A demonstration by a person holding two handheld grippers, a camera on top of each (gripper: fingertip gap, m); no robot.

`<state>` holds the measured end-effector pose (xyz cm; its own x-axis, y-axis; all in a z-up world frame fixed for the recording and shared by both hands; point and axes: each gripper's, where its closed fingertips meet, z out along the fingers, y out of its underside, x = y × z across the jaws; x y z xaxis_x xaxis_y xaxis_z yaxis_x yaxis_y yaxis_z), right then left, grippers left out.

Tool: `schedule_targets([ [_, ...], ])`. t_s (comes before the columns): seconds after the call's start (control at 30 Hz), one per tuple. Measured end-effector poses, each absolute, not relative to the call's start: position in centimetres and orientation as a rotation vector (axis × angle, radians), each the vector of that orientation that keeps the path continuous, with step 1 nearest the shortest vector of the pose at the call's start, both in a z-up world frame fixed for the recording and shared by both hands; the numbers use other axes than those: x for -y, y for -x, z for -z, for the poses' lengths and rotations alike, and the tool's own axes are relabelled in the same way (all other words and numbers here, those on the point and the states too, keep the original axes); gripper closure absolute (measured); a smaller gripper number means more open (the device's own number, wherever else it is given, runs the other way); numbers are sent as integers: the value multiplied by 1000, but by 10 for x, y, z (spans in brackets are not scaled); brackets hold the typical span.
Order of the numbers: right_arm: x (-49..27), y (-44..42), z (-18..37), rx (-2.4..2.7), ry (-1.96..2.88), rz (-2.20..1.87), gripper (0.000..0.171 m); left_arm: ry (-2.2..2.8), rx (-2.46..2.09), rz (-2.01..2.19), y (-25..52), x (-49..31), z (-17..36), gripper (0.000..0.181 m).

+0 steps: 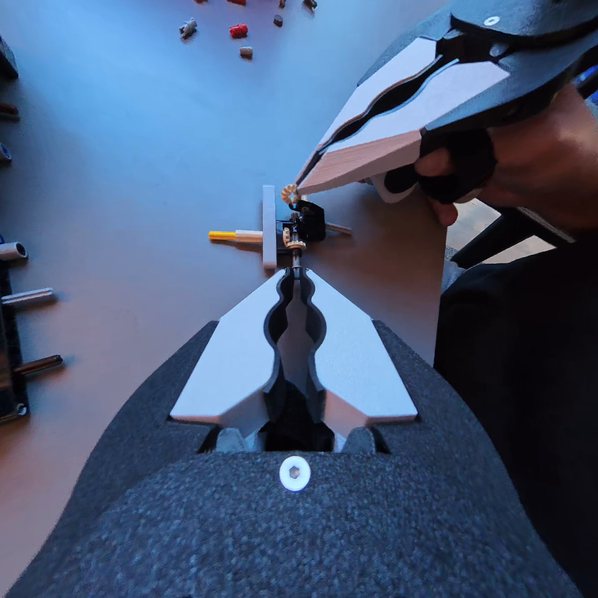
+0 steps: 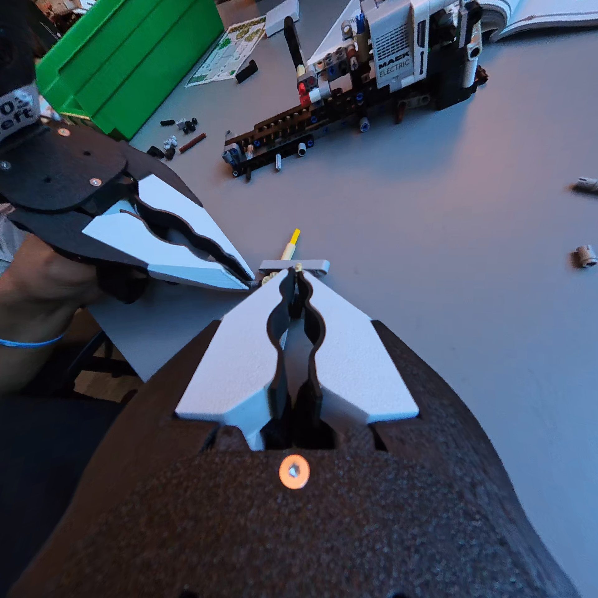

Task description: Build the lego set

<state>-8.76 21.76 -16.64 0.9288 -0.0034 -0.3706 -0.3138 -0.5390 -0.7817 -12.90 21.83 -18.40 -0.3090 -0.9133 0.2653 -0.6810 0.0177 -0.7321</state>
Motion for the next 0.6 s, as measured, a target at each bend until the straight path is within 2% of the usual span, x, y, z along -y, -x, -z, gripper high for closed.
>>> schedule_targets([
  [0.6,-217,87,179,-178,2209,-345,171,1811,-1940,1345,125,-220,181,180],
])
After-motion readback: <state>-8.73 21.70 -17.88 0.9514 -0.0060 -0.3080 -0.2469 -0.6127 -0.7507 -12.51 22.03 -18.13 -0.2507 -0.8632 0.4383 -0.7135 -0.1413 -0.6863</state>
